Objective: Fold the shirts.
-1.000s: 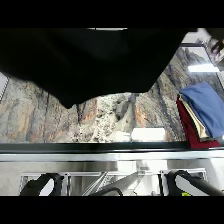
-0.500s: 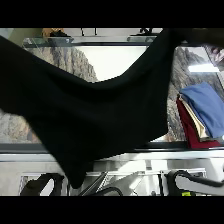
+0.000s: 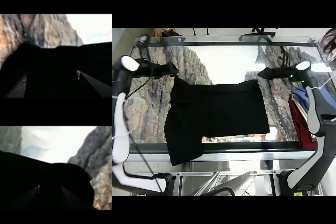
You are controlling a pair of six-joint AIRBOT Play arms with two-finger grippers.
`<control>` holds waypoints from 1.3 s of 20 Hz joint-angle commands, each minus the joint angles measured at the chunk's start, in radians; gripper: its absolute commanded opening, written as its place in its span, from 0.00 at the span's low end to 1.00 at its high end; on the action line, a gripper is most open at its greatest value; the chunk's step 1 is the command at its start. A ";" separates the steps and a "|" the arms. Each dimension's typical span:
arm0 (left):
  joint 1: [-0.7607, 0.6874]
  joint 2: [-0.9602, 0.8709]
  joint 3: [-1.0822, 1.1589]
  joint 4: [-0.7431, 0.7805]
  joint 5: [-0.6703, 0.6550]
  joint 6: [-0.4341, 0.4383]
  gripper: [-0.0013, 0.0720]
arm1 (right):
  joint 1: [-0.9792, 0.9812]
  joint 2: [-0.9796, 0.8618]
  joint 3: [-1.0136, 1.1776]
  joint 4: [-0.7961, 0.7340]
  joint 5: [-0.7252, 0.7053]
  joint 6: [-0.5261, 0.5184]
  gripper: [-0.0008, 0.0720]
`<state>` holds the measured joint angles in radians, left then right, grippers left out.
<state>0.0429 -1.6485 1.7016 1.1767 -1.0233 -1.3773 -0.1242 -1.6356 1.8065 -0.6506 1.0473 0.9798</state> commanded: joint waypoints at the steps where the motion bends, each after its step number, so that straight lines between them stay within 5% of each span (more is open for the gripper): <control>1: 0.054 -0.172 0.220 0.002 -0.229 -0.039 0.96 | -0.050 -0.050 0.002 -0.014 -0.005 0.016 0.53; 5: 0.207 -0.132 0.287 0.010 -0.512 -0.039 0.96 | -0.194 0.010 -0.001 -0.120 0.276 0.076 0.49; 8: 0.312 -0.050 0.095 0.009 -0.599 -0.024 0.96 | -0.280 0.033 -0.123 -0.124 0.428 0.095 0.49; 10: 0.363 0.031 -0.124 0.008 -0.563 0.026 0.96 | -0.302 0.082 -0.286 -0.125 0.417 0.076 0.35; 15: 0.410 0.126 -0.566 0.008 -0.356 0.167 0.96 | -0.311 0.238 -0.631 -0.126 0.306 0.045 0.35; 20: 0.404 0.016 -0.635 -0.004 -0.290 0.214 0.96 | -0.311 0.333 -0.763 -0.143 0.303 0.045 0.35; 23: 0.404 -0.039 -0.635 -0.140 -0.285 0.296 0.96 | -0.310 0.359 -0.790 -0.143 0.303 0.045 0.35; 24: 0.404 -0.047 -0.635 -0.187 -0.281 0.320 0.90 | -0.309 0.359 -0.794 -0.143 0.303 0.045 0.35; 26: 0.404 -0.052 -0.635 -0.205 -0.275 0.341 0.57 | -0.309 0.359 -0.808 -0.144 0.303 0.042 0.35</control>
<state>0.4469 -1.6760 1.0748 1.0264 -1.3407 -1.0966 -0.4339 -1.2888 1.0256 -0.7902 1.3506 1.0248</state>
